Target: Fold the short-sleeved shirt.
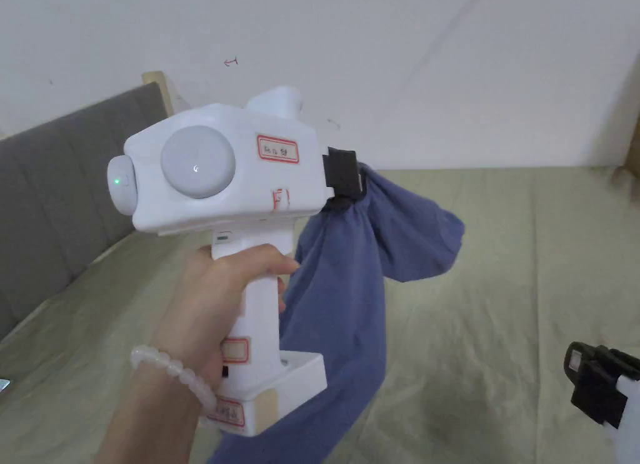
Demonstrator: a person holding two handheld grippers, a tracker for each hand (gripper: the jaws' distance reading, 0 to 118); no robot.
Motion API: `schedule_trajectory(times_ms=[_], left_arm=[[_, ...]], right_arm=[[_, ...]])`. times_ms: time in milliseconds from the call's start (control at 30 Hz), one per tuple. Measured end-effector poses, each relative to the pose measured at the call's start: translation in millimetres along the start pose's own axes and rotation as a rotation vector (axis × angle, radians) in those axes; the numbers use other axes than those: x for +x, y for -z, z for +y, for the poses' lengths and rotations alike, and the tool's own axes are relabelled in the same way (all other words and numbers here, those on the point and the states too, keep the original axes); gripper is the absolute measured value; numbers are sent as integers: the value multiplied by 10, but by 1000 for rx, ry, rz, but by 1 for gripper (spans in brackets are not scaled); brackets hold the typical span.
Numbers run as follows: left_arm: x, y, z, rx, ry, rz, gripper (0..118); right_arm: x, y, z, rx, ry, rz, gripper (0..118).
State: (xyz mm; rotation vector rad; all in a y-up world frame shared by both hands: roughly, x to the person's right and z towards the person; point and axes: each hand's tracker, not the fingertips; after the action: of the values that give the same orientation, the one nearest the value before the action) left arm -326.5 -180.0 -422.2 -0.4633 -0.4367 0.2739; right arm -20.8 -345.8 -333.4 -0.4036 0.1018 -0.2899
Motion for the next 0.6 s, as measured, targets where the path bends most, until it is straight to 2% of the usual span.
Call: schedule_trajectory(times_ms=[100, 167, 233, 333, 433, 533, 600], left_arm=[[199, 299, -231, -65, -35, -55, 3], [335, 611, -551, -141, 16, -11, 3], [351, 1000, -963, -278, 10, 8, 3], [216, 1634, -1759, -523, -125, -39, 3], [250, 1914, -2498, -677, -102, -13, 3], [239, 2016, -2850, -705, -90, 34, 3], [176, 1982, -2855, -701, -96, 53, 4]], right_arm=[[163, -77, 34, 17, 43, -26, 0], [267, -124, 40, 26, 57, -53, 0], [359, -145, 39, 30, 66, -80, 0], [499, -167, 30, 29, 98, -112, 0], [611, -203, 22, 26, 125, -132, 0], [688, -204, 28, 22, 133, -153, 0], [738, -187, 26, 18, 137, -166, 0]])
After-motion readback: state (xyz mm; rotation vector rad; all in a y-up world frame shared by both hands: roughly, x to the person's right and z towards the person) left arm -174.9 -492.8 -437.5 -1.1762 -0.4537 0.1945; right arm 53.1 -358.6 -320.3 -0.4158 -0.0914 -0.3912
